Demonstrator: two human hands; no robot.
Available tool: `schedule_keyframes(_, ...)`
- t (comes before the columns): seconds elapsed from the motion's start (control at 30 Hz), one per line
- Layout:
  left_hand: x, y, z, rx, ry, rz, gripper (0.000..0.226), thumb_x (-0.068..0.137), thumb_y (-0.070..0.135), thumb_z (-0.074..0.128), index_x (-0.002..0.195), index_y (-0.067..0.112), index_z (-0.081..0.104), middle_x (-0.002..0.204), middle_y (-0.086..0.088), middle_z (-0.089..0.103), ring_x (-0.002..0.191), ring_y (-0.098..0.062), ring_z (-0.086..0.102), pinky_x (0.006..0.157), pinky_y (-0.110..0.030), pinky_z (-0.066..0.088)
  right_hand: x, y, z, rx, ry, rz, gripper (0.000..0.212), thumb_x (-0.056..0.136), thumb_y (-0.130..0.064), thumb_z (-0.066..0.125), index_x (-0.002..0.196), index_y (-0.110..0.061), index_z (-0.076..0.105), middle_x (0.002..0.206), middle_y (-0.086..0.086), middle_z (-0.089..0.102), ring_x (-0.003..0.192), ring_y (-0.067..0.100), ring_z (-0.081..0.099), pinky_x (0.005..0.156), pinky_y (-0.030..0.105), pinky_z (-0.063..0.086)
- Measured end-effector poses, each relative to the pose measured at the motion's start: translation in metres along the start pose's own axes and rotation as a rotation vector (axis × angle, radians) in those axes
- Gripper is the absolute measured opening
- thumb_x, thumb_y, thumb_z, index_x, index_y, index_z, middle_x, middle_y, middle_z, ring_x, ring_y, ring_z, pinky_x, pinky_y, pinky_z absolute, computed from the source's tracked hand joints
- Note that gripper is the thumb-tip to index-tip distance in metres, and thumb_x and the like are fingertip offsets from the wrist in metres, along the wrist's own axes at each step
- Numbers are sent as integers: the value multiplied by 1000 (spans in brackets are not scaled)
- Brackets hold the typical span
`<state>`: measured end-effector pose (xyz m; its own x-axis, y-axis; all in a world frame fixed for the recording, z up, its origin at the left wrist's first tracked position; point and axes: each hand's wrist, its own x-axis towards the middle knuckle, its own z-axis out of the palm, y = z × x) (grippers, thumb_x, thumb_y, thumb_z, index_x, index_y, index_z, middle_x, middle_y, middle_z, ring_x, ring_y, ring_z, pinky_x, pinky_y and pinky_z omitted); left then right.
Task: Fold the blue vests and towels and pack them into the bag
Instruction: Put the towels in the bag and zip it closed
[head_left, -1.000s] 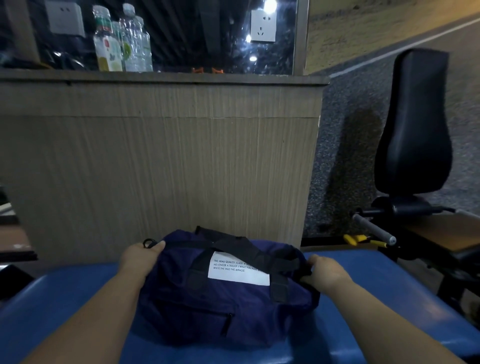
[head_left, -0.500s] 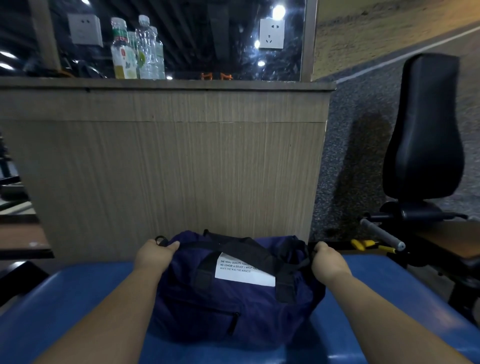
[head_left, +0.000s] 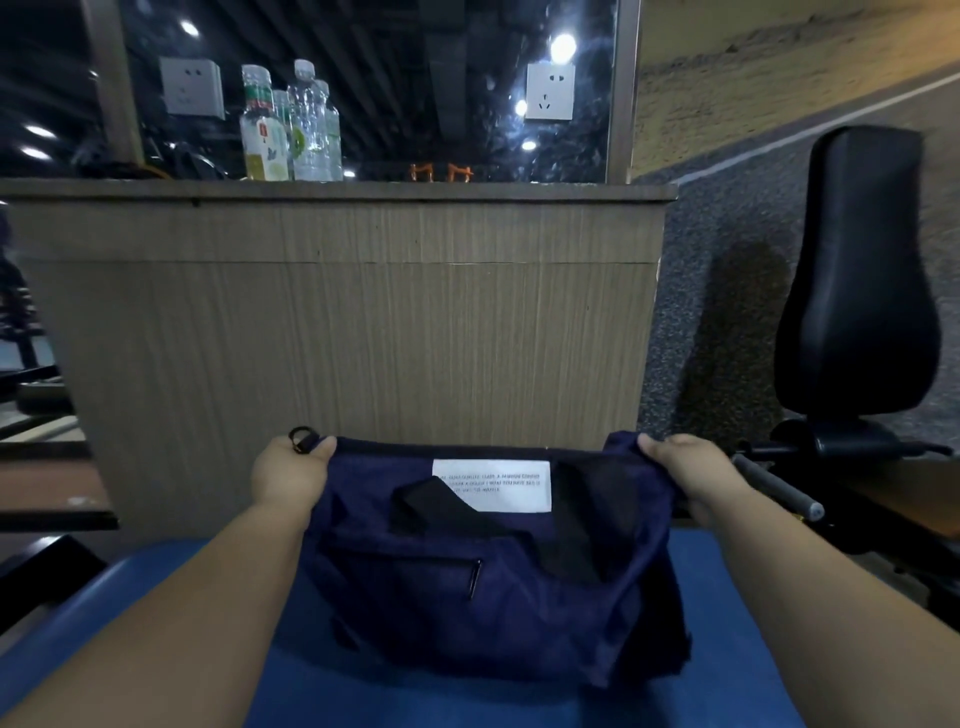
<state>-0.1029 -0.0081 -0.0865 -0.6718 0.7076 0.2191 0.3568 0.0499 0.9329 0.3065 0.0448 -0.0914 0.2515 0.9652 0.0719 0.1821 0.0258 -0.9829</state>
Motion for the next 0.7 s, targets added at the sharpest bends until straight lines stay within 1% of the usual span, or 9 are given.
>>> schedule_keyframes(0.13, 3, 18, 10, -100, 17, 75, 25, 91, 32, 66, 97, 10, 55, 97, -11, 60, 95, -31, 59, 84, -36, 48, 20, -9, -15, 171, 27, 45, 36, 94, -42, 59, 99, -7, 65, 103, 22, 69, 95, 38, 67, 82, 53, 54)
schedule_keyframes(0.23, -3, 24, 20, -72, -8, 115, 29, 92, 34, 64, 104, 8, 56, 98, -9, 59, 91, -27, 56, 79, -33, 45, 23, -8, -20, 156, 117, 16, 36, 97, -42, 55, 101, -9, 65, 104, 20, 67, 97, 36, 65, 84, 48, 53)
schedule_keyframes(0.33, -11, 6, 35, 124, -80, 121, 33, 93, 33, 63, 110, 5, 56, 102, -12, 60, 92, -28, 56, 78, -32, 42, 26, 11, -23, -153, 213, 102, 45, 104, -28, 40, 144, -7, 39, 133, 17, 55, 119, 31, 55, 100, 36, 46)
schedule_keyframes(0.37, -14, -4, 41, 198, -124, 111, 35, 93, 31, 63, 113, 4, 56, 108, -14, 62, 98, -30, 57, 80, -33, 42, 25, 19, -24, -376, 250, 99, 47, 105, -22, 36, 150, -12, 29, 141, 15, 49, 126, 29, 50, 102, 32, 43)
schedule_keyframes(0.43, -18, -23, 49, 311, -203, 66, 38, 94, 25, 62, 123, 3, 52, 122, -17, 59, 109, -33, 55, 89, -35, 43, 27, 34, -24, -657, 246, 29, 44, 102, -18, 40, 146, -13, 35, 142, 10, 50, 129, 26, 49, 99, 30, 43)
schedule_keyframes(0.53, -23, -26, 56, 514, -154, 124, 47, 93, 11, 52, 138, 9, 40, 139, -14, 45, 122, -32, 43, 100, -42, 38, 24, 29, -20, -38, 323, 165, 44, 96, -21, 57, 136, -6, 48, 134, 18, 56, 120, 34, 55, 93, 35, 47)
schedule_keyframes(0.57, -27, -19, 60, 578, -116, 214, 52, 93, 10, 50, 142, 14, 37, 144, -9, 39, 128, -30, 36, 104, -42, 33, 16, 21, -16, 33, 333, 145, 50, 93, -24, 63, 137, -6, 47, 136, 21, 53, 120, 38, 54, 96, 40, 47)
schedule_keyframes(0.63, -46, 3, 71, 585, -129, 446, 50, 94, 18, 52, 142, 25, 41, 150, 3, 36, 136, -23, 28, 107, -39, 24, -7, 3, 1, -234, 350, -23, 60, 89, -37, 66, 141, -18, 43, 142, 19, 44, 127, 39, 45, 103, 46, 41)
schedule_keyframes(0.7, -79, 25, 88, 512, -325, 631, 40, 98, 34, 50, 137, 36, 47, 150, 16, 35, 140, -12, 22, 108, -33, 14, -37, -7, 27, -600, 260, -301, 57, 89, -51, 60, 139, -28, 45, 149, 10, 37, 141, 34, 28, 113, 52, 26)
